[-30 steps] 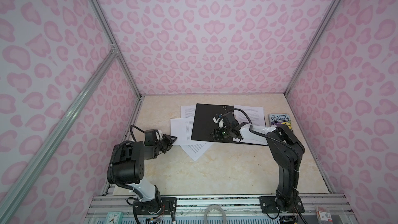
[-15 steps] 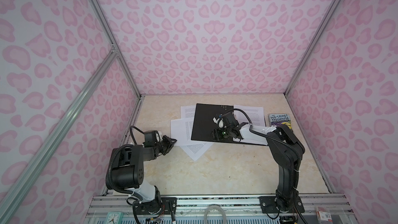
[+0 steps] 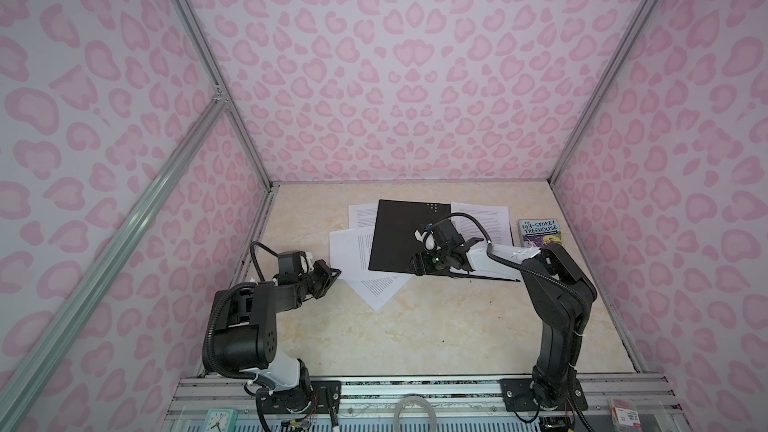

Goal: Put the files into the folder
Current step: 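Pinch the edge of a loose printed sheet with the left gripper, then lift the sheet with the left gripper while right moves onto the clipped stack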

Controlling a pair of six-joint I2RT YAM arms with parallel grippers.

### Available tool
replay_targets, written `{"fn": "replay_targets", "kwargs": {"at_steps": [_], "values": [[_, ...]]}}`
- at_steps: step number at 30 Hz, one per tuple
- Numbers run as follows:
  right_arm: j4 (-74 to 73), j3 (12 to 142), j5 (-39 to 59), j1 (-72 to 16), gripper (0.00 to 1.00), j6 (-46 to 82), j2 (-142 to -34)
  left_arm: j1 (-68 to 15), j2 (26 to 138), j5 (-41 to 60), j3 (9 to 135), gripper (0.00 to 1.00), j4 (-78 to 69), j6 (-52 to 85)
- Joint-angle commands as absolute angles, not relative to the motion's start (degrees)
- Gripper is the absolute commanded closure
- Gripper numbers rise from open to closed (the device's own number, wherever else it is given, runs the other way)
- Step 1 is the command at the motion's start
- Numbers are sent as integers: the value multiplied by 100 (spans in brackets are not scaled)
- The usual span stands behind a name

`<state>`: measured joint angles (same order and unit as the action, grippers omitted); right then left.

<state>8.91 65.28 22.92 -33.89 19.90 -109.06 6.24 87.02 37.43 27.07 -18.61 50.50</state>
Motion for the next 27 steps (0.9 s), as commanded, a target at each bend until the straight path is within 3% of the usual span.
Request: {"fn": "replay_targets", "kwargs": {"at_steps": [1, 6, 7, 8, 13, 18, 27], "values": [[929, 6406, 2145, -3354, 25, 2003, -10783, 580, 8142, 3656, 2672, 97, -1666, 5040], [809, 6169, 1899, -3279, 16, 2082, -10355, 545, 6780, 2950, 2890, 97, -263, 4737], [796, 6097, 1773, -3286, 5, 2083, -10210, 536, 6468, 2766, 2995, 97, 92, 4651], [792, 6048, 1664, -3278, 2, 2083, -10090, 530, 6204, 2552, 3096, 97, 419, 4583], [704, 5695, 1295, -3151, 2, 2191, -9460, 527, 5004, 1915, 3814, 96, 1858, 4293], [604, 5403, 703, -3000, 2, 2321, -9037, 381, 4459, 2112, 4707, 97, 2421, 4333], [658, 5095, 8, -2799, 1, 2465, -8468, -1666, 5205, 1252, 6108, 97, 1983, 4760]]}}
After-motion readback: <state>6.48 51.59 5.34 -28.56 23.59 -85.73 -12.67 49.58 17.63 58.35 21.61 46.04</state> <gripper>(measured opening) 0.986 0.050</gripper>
